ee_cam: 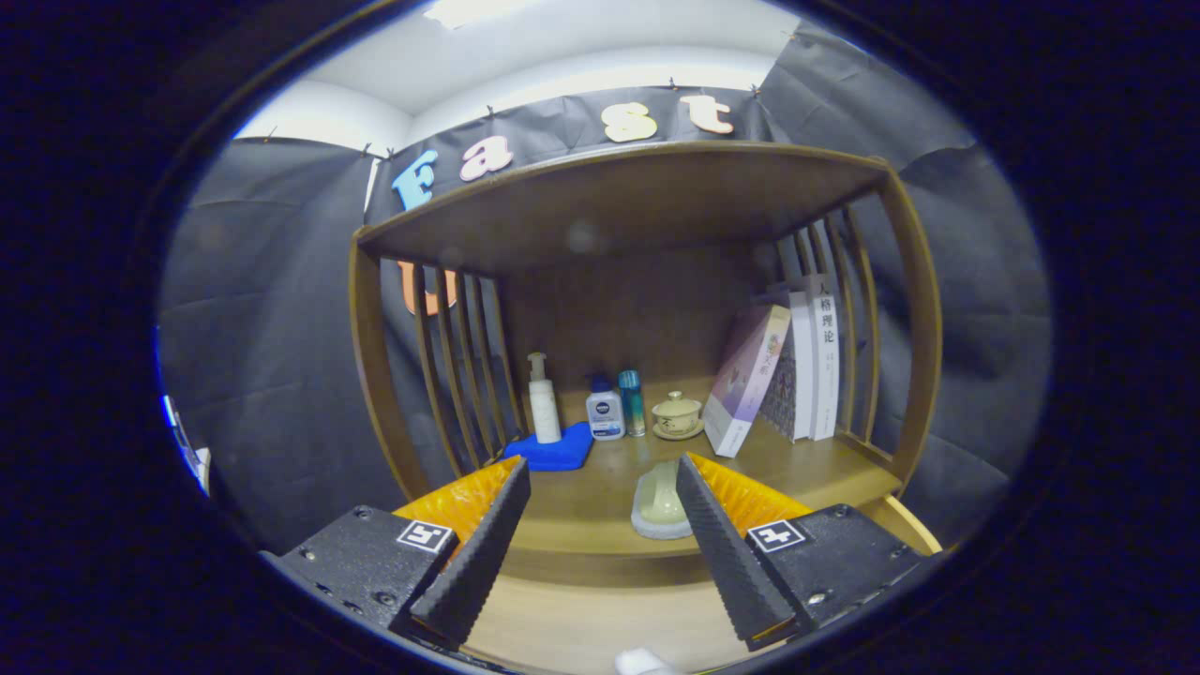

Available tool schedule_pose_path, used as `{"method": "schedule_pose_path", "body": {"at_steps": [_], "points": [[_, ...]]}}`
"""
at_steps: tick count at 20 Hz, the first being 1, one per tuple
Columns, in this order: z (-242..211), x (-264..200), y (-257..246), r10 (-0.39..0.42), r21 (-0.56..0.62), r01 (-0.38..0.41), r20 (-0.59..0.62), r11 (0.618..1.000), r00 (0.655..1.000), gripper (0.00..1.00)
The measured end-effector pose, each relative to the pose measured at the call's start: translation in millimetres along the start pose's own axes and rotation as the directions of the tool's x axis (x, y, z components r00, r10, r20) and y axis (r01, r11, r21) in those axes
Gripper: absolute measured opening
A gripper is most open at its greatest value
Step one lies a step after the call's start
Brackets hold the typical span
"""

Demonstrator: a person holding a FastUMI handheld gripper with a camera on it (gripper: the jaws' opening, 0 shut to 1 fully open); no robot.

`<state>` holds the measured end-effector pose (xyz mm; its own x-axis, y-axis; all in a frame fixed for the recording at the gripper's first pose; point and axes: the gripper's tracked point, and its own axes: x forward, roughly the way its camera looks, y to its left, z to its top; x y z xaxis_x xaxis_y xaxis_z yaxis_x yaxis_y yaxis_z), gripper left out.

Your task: Pull open the drawer, take out the items inside it, and place them on the countertop above the cabinet.

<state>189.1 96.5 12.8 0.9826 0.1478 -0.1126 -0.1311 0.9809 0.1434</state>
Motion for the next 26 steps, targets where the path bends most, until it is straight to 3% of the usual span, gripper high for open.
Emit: {"method": "schedule_pose_path", "body": {"at_steps": [5, 10, 16, 26], "points": [[-10.1, -57.1, -11.6, -0.041, -0.078, 0.050, 0.117, 0.996, 0.992, 0.99], [-44.4, -110.0, -27.5, -0.099, -0.075, 0.113, 0.170, 0.991, 0.980, 0.99], [-111.5, -138.3, -46.4, -0.132, -0.084, 0.143, 0.122, 0.986, 0.984, 0.99], [-199.7, -131.5, -57.3, -0.153, -0.131, 0.148, -0.029, 0.980, 0.988, 0.99]]}}
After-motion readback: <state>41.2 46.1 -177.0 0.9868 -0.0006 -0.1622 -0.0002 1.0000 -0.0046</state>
